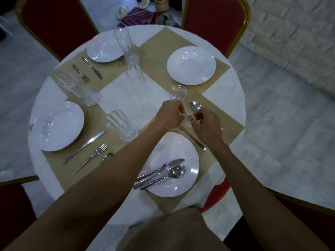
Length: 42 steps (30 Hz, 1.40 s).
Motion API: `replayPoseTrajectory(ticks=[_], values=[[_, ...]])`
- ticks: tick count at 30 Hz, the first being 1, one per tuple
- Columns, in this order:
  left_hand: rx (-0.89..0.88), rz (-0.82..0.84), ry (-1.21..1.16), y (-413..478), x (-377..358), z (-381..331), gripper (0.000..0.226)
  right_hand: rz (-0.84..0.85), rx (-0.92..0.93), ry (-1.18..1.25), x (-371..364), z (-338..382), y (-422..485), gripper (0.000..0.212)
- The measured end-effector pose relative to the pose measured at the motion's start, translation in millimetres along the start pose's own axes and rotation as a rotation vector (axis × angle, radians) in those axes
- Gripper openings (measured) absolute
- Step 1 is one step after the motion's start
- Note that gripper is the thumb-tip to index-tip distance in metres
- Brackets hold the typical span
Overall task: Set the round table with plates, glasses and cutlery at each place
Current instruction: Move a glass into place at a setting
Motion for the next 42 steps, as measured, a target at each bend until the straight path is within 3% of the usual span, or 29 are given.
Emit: replayPoseTrajectory(ticks=[7, 14, 20, 24, 29, 36, 42], values=[[0.109, -0.211, -0.060, 14.0, 86.9, 32.4, 0.016, 0.068, 0.132, 0.070, -22.2, 77.2, 58.8, 0.024], [0.263, -0.290, -0.145, 36.1, 140.3, 87.9, 0.041, 0.210, 0.125, -0.018, -64.2, 128.0, 114.1, 0.043], [0.383, -0.107, -0.131, 63.7, 150.5, 127.0, 0.084, 0.315, 0.082, -0.063, -101.7, 153.7, 149.1, 0.065], [0.297, -0.055, -0.089, 78.3, 144.4, 140.9, 0.061, 0.359, 0.052, -0.068, -117.9, 160.2, 160.2, 0.060], [0.279, -0.077, -0.254, 84.1, 132.9, 144.1, 0.056, 0.369, 0.039, 0.000, -112.9, 157.5, 153.8, 0.055], [0.104, -0.024, -0.332, 97.8, 135.4, 92.3, 0.058, 0.167, 0.013, 0.033, -45.3, 129.9, 143.6, 0.064], [-0.011, 0.046, -0.301, 107.2, 110.0, 42.5, 0.051, 0.120, -0.060, 0.039, -7.7, 98.8, 136.5, 0.058]])
Point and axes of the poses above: each hand's wrist, its own y-axis towards the middle knuckle, its own x-axis out of the back of the hand, z = x × y, the point moved 2 cm from there along y, towards the middle knuckle, and after that the axes turned 3 degrees about -x, right-handed, at the moved point
